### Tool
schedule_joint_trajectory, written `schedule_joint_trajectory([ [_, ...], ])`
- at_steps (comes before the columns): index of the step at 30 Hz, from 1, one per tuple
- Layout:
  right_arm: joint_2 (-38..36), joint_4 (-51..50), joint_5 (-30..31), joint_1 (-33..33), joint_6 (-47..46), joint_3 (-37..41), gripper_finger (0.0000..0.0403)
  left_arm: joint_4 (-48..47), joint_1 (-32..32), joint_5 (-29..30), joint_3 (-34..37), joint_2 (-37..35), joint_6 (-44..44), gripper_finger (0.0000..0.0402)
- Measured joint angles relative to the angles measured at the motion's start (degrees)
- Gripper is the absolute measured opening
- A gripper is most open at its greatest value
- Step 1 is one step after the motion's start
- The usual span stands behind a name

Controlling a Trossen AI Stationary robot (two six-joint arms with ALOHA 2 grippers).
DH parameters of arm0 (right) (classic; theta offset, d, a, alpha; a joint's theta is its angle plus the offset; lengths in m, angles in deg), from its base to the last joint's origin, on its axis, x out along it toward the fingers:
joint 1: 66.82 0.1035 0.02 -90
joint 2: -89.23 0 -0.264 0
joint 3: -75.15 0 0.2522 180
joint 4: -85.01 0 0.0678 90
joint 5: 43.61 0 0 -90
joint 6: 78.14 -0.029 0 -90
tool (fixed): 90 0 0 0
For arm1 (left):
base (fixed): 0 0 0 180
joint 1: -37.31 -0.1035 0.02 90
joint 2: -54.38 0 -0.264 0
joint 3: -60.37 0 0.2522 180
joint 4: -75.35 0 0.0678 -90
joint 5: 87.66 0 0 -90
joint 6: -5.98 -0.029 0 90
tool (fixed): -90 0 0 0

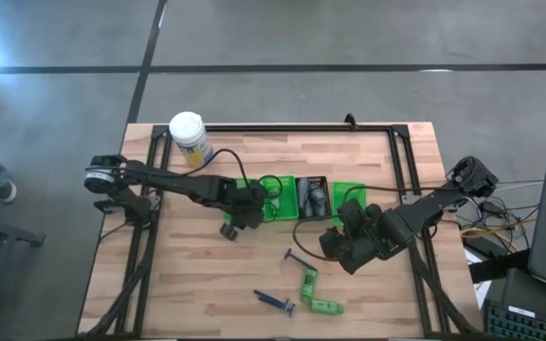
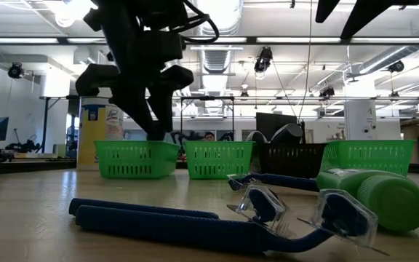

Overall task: Pick & Place Travel size toiletries
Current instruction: Adjust the blue shave butter in the green bin

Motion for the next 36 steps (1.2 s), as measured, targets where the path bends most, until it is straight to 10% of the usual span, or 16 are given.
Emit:
schedule_joint_trajectory([
  [26, 0.06, 0.08, 0.46, 0.00, -0.28, 0.00, 0.0238, -5.51, -2.19, 12.00, 0.19, -1.90, -3.95, 0.0130],
  [36, 0.07, 0.03, 0.46, 0.00, -0.13, 0.00, 0.0262, -6.13, -2.19, 6.98, 0.00, -5.35, 0.58, 0.0211],
])
